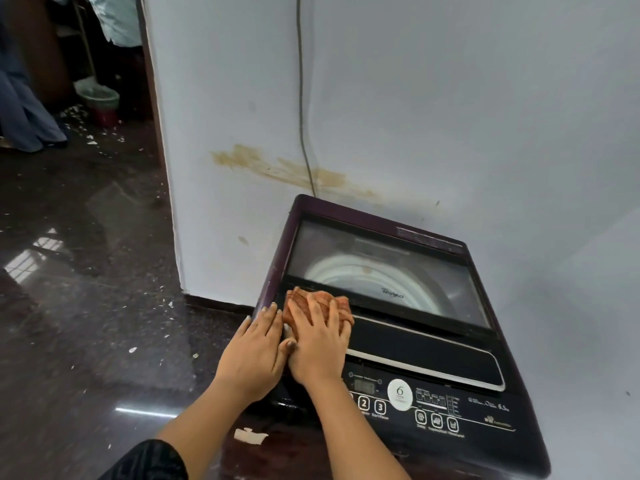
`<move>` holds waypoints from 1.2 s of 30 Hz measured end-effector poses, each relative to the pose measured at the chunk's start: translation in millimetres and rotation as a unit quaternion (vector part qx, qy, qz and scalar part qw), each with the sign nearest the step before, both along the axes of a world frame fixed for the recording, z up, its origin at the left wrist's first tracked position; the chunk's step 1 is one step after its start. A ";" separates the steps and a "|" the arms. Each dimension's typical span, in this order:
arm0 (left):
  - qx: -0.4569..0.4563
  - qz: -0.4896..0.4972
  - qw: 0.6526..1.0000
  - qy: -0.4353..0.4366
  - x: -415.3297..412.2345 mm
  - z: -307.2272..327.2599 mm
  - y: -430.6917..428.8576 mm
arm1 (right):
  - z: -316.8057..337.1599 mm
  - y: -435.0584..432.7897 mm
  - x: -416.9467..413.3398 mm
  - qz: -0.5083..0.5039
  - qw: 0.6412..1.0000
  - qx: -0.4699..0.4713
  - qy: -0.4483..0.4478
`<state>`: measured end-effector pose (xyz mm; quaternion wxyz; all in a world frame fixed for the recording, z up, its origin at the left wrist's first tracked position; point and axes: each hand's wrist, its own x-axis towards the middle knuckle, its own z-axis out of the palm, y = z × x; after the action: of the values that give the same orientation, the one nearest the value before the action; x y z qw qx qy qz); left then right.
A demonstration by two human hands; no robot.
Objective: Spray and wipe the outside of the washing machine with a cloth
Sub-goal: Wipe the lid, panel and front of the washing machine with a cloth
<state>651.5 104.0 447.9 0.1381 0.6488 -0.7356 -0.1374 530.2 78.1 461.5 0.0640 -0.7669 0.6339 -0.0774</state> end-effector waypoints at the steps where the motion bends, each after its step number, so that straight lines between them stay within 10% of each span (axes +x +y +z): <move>1: -0.003 0.015 1.000 0.025 2.2 0.9 -0.6 | -0.1 -0.9 5.9 0.029 1.000 0.001 0.001; 21: -0.001 -0.062 0.998 0.002 2.6 -4.9 13.4 | -30.4 100.9 -36.4 0.121 0.989 -0.081 0.027; 26: -0.014 -0.087 0.996 0.000 -22.5 -3.2 20.2 | -19.1 93.8 -94.8 -0.085 0.995 -0.052 0.007; 32: -0.030 -0.113 0.992 -0.042 -76.2 -8.8 32.2 | -27.8 120.7 -132.1 0.038 0.998 -0.036 0.034; 36: -0.036 -0.091 0.993 -0.070 -93.6 -8.1 32.5 | -21.3 108.9 -189.3 -0.140 0.989 -0.041 0.012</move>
<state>557.9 136.6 439.8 0.0961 0.5821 -0.8037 -0.0771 340.9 187.0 440.2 0.0132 -0.6737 0.7317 -0.1027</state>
